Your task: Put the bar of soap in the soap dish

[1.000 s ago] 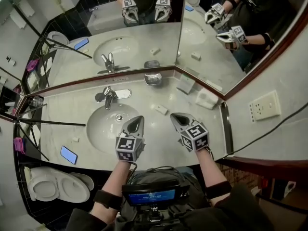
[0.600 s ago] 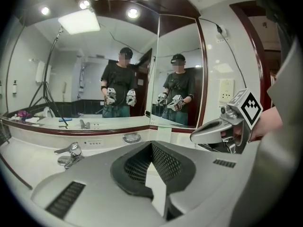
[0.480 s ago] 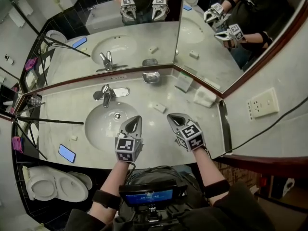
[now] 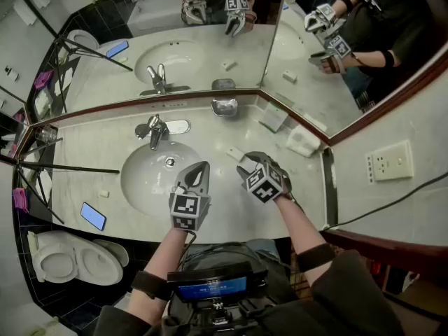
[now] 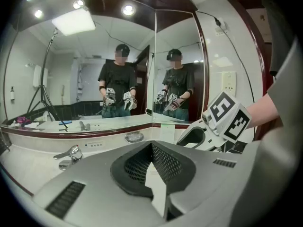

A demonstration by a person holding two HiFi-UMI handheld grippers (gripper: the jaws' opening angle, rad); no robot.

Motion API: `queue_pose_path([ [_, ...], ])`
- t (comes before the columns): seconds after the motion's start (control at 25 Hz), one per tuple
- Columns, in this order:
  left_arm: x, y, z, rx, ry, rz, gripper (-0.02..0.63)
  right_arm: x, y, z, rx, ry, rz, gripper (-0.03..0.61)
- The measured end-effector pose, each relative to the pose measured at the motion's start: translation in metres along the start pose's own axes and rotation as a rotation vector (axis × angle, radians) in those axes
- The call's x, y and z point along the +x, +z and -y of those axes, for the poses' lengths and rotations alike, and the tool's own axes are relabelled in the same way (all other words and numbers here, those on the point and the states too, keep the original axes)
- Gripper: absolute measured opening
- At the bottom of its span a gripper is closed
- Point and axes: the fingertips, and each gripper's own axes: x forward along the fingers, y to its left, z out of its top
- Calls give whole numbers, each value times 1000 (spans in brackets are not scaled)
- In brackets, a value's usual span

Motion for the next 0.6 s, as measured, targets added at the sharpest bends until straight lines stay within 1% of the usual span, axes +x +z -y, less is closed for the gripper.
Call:
queue_pose_path([
  [0.08, 5, -2, -3, -3, 2, -5, 0, 19, -4, 5, -48, 13, -55, 229],
  [0.16, 9, -6, -6, -8, 7, -11, 0, 39, -8, 9, -88, 30, -107, 278],
  [0.24, 12, -9, -9, -16, 12, -17, 0, 60, -17, 12, -124, 49, -164, 291],
  [0.32, 15, -11, -11, -23, 16, -21, 0, 79, -28, 17, -143, 67, -216, 291],
  [0.6, 21, -24, -19, -57, 29, -40, 0, 128, -51, 26, -147, 137, -348, 291],
])
